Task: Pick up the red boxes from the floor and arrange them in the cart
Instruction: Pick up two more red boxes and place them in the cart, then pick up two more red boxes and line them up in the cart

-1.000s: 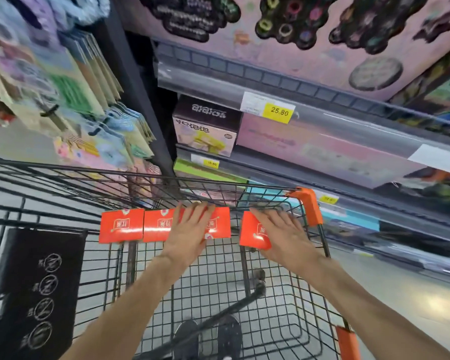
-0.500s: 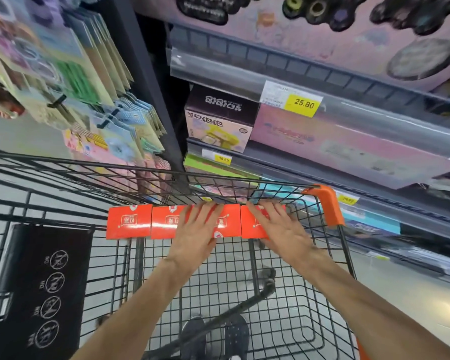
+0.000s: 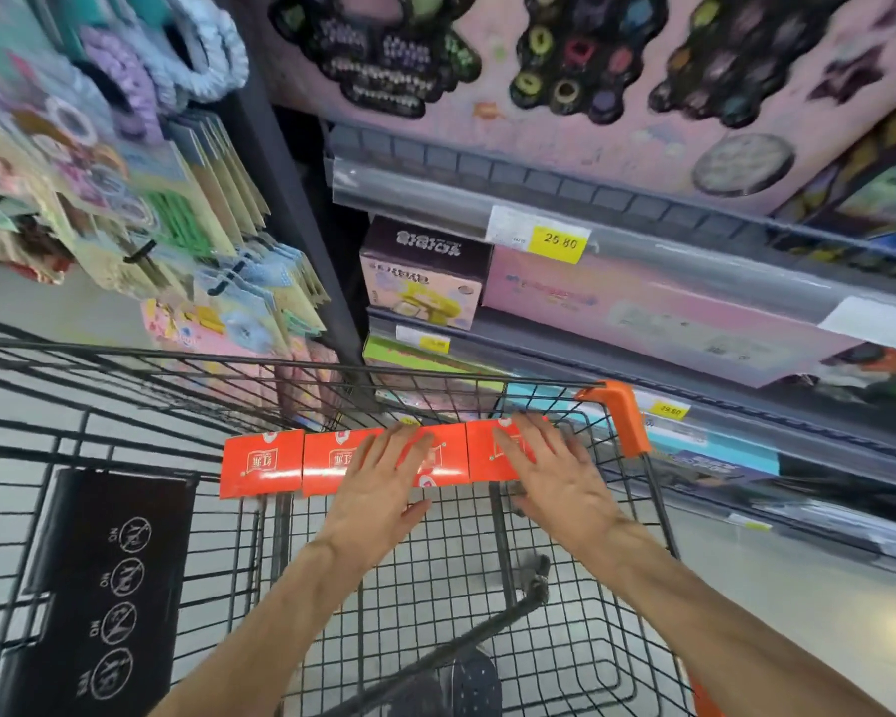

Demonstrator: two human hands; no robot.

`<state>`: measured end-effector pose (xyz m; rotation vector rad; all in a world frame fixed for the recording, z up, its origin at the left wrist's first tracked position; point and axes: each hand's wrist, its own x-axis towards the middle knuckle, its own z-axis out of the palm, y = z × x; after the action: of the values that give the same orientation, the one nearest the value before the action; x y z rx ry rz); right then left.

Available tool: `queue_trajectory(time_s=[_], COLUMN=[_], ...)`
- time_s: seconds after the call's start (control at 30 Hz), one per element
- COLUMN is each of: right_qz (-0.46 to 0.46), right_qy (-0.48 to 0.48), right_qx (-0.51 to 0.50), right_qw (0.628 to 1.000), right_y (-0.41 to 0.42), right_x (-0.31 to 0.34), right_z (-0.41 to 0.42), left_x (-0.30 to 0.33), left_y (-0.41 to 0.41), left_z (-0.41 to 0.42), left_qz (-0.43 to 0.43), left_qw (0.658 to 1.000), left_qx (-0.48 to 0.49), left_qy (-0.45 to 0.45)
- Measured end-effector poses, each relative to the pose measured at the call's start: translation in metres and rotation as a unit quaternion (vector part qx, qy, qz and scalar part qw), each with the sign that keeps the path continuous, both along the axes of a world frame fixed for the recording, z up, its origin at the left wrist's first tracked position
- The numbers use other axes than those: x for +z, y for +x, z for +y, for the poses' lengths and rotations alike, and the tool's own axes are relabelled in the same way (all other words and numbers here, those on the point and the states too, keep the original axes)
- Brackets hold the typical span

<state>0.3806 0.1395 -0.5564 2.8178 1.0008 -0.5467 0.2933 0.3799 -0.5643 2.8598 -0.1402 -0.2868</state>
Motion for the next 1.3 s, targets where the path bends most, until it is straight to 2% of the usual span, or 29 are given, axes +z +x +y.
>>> queue_trajectory(time_s=[0.13,0.2,0.4,0.5,0.67,0.77,0.83,1.0,1.13,1.3], right_qz=[0.016,0.009,-0.012,-0.057,-0.108,-0.143,-0.166,-0.208,-0.203,-0.201], right_qy=[0.022,0.037,0.060,0.049,0.064,0.076,0.076,0.052,0.020,-0.004], right_qx=[-0.017,-0.030,-0.125,-0.175,-0.312,-0.393,-0.432,-0.513,-0.578,-0.649], right_qw=[0.999,0.999,0.990,0.982,0.942,0.905,0.883,0.831,0.790,0.733], right_y=[-0.008,-0.012,-0.057,-0.087,-0.154,-0.202,-0.237,-0.325,-0.392,-0.464], right_x=[0.046,0.083,0.237,0.316,0.413,0.451,0.468,0.492,0.504,0.523], right_z=[-0.029,-0.048,-0.129,-0.189,-0.316,-0.397,-0.452,-0.587,-0.695,-0.803], left_x=[0.050,0.086,0.237,0.306,0.404,0.448,0.470,0.496,0.502,0.502], left_y=[0.006,0.014,0.031,0.035,0.034,0.026,0.017,-0.012,-0.047,-0.091], left_z=[-0.012,-0.029,-0.108,-0.160,-0.279,-0.367,-0.434,-0.608,-0.759,-0.908], left_qz=[0.030,0.019,-0.032,-0.061,-0.095,-0.131,-0.144,-0.174,-0.171,-0.168], left_qw=[0.998,0.994,0.975,0.960,0.928,0.891,0.864,0.815,0.771,0.728], left_qx=[-0.037,-0.077,-0.220,-0.273,-0.360,-0.435,-0.483,-0.552,-0.613,-0.660], left_qy=[-0.051,-0.070,-0.026,-0.017,-0.026,-0.009,0.006,-0.029,-0.036,-0.079])
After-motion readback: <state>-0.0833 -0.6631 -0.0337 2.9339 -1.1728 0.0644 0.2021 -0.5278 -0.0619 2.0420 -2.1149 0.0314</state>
